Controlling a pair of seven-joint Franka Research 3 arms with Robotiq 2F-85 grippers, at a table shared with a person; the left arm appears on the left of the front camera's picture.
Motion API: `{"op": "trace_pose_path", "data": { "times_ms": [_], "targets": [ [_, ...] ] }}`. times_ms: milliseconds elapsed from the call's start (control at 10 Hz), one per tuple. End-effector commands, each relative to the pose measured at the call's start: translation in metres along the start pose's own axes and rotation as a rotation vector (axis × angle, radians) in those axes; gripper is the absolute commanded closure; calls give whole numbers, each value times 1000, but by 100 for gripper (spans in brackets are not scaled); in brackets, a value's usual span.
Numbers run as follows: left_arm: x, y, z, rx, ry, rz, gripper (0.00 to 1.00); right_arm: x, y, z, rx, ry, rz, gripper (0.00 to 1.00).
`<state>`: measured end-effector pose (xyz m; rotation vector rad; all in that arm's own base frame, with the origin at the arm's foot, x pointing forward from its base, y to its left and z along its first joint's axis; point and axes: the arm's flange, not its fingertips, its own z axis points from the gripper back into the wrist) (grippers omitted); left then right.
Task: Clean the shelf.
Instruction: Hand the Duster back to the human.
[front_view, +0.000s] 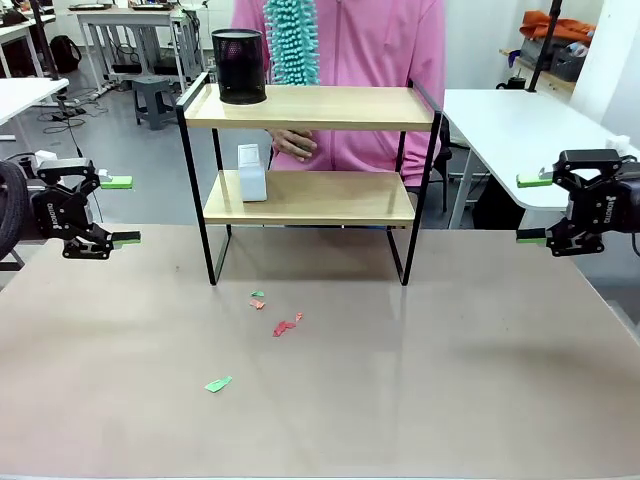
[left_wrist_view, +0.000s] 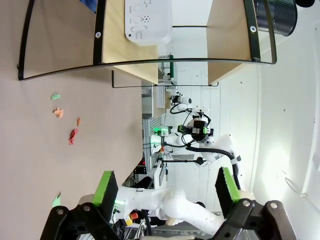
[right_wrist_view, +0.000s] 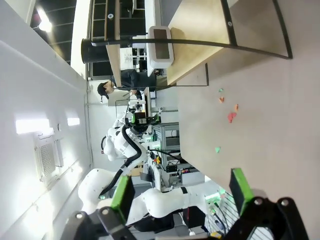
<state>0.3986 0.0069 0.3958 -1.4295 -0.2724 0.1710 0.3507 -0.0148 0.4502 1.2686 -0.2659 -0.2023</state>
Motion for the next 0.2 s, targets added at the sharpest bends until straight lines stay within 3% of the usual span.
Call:
{"op": "trace_pose_path", "data": {
  "times_ms": [0, 100],
  "targets": [
    [-3, -2, 2, -2, -4, 5, 0, 0, -2, 3, 13, 7, 15, 0],
    [-3, -2, 2, -2, -4, 5, 0, 0, -2, 3, 13, 7, 15, 0]
  ]
}}
